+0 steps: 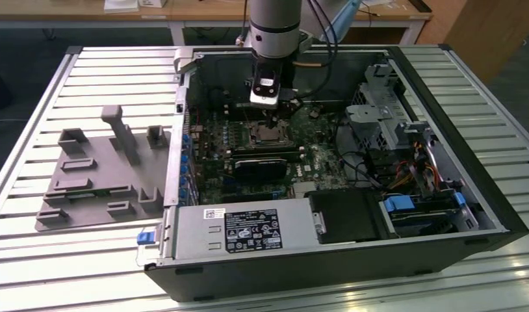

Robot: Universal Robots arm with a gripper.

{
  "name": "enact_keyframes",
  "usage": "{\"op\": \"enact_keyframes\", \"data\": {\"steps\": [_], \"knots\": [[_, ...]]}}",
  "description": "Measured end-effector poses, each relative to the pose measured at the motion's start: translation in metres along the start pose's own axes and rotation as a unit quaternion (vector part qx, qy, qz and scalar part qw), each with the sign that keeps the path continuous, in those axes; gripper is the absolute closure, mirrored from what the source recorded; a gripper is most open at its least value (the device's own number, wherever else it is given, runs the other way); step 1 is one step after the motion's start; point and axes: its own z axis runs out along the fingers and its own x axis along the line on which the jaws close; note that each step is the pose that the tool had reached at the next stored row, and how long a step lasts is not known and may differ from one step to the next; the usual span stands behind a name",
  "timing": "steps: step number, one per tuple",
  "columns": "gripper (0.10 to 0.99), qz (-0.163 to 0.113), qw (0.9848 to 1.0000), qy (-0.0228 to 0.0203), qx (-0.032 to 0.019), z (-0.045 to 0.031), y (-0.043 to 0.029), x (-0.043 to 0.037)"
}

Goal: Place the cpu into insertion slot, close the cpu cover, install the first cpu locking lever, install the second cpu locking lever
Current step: 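Close the cpu cover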

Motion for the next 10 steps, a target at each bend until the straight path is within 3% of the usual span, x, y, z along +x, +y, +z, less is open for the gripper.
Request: {"op": "enact_keyframes", "data": {"steps": [5,6,10], "knots": [[0.984,-0.045,0.9990,0.0007,-0.0014,0.0004,0.0000,0.0000],[0.984,-0.065,0.9979,0.0007,-0.0018,0.0006,0.0000,0.0000],[0.984,-0.102,0.9948,0.0009,-0.0026,0.0009,0.0000,0.0000]]}}
